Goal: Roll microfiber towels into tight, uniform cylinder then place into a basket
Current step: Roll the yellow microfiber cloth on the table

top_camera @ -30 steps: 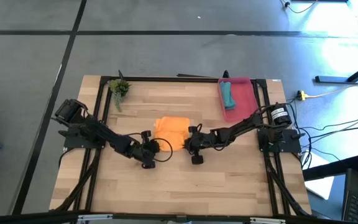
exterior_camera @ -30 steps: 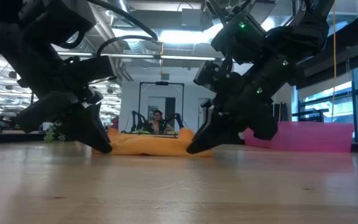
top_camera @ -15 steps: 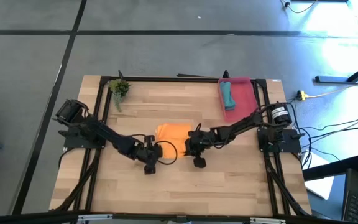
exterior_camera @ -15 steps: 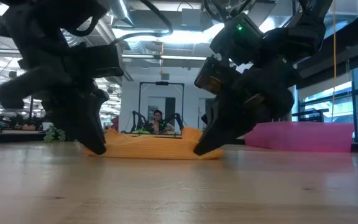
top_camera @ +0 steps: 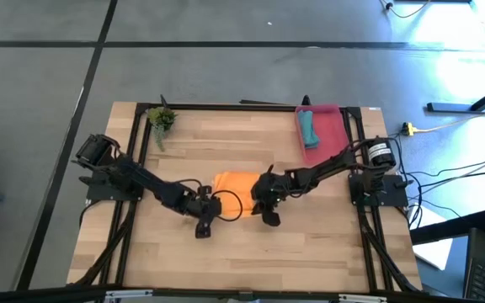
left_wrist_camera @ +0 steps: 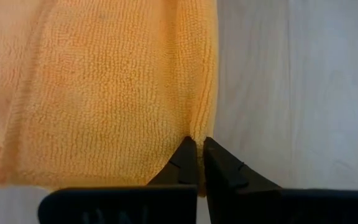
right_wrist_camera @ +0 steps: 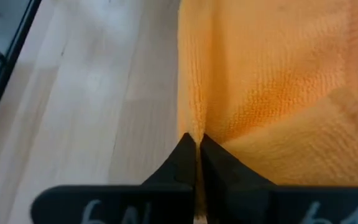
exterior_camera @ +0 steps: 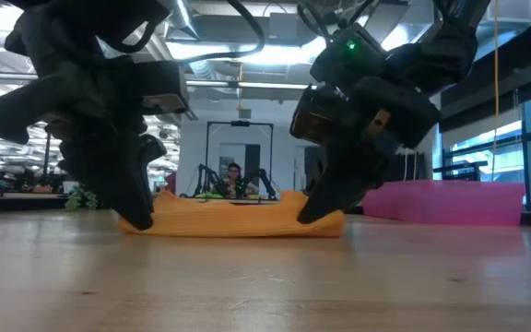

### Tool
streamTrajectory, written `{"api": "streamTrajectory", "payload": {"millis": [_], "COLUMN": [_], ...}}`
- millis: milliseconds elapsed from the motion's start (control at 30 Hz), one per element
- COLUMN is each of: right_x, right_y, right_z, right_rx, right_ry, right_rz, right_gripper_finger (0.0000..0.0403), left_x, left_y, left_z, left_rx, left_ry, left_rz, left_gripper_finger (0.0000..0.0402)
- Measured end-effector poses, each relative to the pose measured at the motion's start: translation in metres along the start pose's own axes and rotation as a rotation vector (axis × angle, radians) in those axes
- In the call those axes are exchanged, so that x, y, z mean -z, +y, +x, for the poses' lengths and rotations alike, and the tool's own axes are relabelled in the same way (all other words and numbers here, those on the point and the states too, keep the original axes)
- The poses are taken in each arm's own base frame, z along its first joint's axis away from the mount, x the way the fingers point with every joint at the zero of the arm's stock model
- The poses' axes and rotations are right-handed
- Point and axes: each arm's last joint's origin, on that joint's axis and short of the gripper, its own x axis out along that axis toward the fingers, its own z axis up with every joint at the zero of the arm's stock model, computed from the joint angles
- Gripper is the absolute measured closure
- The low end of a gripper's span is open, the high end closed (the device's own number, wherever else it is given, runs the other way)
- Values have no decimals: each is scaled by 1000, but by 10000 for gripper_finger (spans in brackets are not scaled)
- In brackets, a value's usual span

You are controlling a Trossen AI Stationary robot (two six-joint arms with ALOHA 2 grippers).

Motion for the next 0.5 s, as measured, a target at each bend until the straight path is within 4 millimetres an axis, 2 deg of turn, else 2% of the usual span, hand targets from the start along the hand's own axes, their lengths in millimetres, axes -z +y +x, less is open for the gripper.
{"api": "streamTrajectory", "payload": {"millis": [300, 500], "right_x": [-3, 1], "right_y": [-8, -13], "right_z": [-5, -7], "right_rx": [-67, -62], "right_ry": [15, 60], "right_rz": [143, 190], "right_gripper_finger": [396, 396], "left_x": [-4, -23], "left_y": [6, 3], "left_z": [1, -5], "left_rx": [6, 19], "left_ry": [2, -37], "left_rz": [-24, 16], "left_gripper_finger": [401, 401]}}
